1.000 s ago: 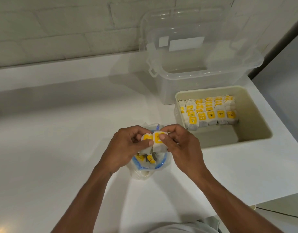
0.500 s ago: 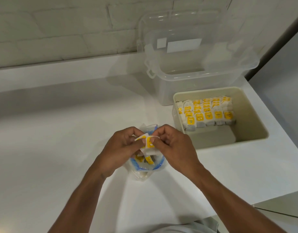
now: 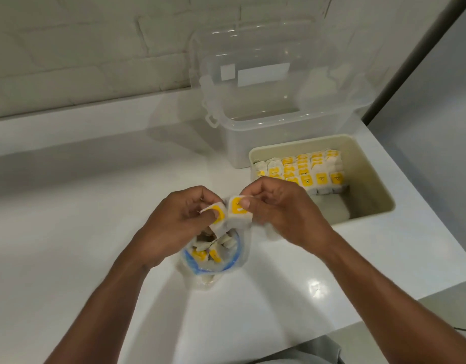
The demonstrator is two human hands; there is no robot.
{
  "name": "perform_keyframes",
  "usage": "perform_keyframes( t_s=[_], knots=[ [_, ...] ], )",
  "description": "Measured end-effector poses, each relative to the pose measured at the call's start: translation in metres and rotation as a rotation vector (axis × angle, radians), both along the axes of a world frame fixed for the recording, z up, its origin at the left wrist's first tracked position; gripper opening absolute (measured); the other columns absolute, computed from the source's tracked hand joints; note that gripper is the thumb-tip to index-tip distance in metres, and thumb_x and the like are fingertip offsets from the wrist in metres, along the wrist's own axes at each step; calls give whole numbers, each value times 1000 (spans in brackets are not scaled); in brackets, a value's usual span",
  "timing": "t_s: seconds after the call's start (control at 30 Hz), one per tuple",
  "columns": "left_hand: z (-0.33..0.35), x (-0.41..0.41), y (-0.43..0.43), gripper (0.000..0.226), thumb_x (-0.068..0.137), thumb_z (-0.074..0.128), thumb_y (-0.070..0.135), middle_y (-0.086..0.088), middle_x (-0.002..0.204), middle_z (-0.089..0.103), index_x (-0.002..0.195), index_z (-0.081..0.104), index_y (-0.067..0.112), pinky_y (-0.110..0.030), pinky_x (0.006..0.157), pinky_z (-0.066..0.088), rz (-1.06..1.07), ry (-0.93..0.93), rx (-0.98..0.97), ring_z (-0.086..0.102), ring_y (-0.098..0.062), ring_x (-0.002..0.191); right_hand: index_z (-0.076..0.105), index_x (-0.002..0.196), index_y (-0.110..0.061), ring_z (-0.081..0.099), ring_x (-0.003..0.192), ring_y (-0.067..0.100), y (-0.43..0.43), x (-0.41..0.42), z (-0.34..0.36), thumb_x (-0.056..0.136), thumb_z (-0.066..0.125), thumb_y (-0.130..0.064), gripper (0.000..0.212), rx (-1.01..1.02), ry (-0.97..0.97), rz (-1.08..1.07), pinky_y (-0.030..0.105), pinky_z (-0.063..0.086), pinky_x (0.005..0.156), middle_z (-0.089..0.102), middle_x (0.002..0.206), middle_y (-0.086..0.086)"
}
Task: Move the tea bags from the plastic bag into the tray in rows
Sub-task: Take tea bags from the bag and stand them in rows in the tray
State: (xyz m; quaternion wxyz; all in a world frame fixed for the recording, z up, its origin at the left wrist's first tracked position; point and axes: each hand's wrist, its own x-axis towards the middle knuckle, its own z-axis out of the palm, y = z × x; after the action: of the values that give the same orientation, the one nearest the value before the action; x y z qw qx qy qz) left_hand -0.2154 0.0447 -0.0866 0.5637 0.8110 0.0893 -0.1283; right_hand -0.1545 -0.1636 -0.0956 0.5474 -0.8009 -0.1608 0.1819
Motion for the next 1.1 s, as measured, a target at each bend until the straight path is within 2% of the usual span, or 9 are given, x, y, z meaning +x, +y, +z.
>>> perform_keyframes(
  t_s=[0.17,0.27,0.37,0.5,0.6,0.77,0.9,1.0,1.1],
  knots=[
    [14,37,-45,9,87,72,32,21,81,67,91,69,41,-30,72,55,-12,-240,478,66,-1,75,68,83,-25,60,62,3,-50,54,15,86,74,-29,8,-155,-92,-49,25,50,63,70,77,-9],
    [15,68,-79,11,82,73,38,23,80,67,91,67,40,-33,75,54,-108,-278,566,65,-6,82,69,88,-19,62,60,10,-80,83,11,86,74,-19,6,-199,2,24,31,52,59,72,74,2],
    [6,100,-109,8,82,71,38,23,84,68,87,65,39,-29,73,50,-209,-243,642,63,-6,88,71,93,-20,67,66,18,-106,107,-1,85,74,-15,10,-262,-3,32,38,56,70,73,75,2],
    [-17,131,-139,12,86,60,31,13,98,69,96,64,36,-27,69,41,-298,-306,913,61,-15,98,71,88,-26,65,61,9,-126,128,-24,84,76,-22,7,-329,-38,29,30,54,66,72,72,-7],
    [-30,144,-148,7,83,61,29,11,95,70,85,58,35,-28,68,38,-400,-228,939,62,-15,96,67,84,-27,65,62,3,-136,135,-39,86,73,-27,6,-478,-80,155,32,54,70,70,69,-10],
    [-52,155,-156,16,78,73,37,17,87,67,79,58,40,-36,83,49,-531,-17,859,61,-9,95,64,87,-18,72,73,23,-139,144,-50,91,68,-16,6,-508,104,398,33,59,68,72,75,8],
    [-67,167,-162,12,80,68,39,9,101,65,90,60,39,-32,75,41,-423,-95,1042,62,-18,101,59,80,-28,70,67,14,-132,160,-68,88,68,-22,14,-601,-70,365,34,57,69,68,68,-8],
    [-71,172,-160,15,79,67,40,9,103,65,83,52,40,-32,73,36,-378,-73,1054,64,-21,101,56,83,-33,68,81,17,-131,163,-75,87,66,-32,11,-701,-234,334,35,54,78,66,80,-11],
    [-73,171,-159,17,77,67,43,9,103,66,82,51,41,-31,75,36,-385,-60,1045,63,-20,102,55,86,-34,64,83,18,-134,161,-78,87,65,-40,11,-764,-316,309,33,52,76,67,83,-9]
  ],
)
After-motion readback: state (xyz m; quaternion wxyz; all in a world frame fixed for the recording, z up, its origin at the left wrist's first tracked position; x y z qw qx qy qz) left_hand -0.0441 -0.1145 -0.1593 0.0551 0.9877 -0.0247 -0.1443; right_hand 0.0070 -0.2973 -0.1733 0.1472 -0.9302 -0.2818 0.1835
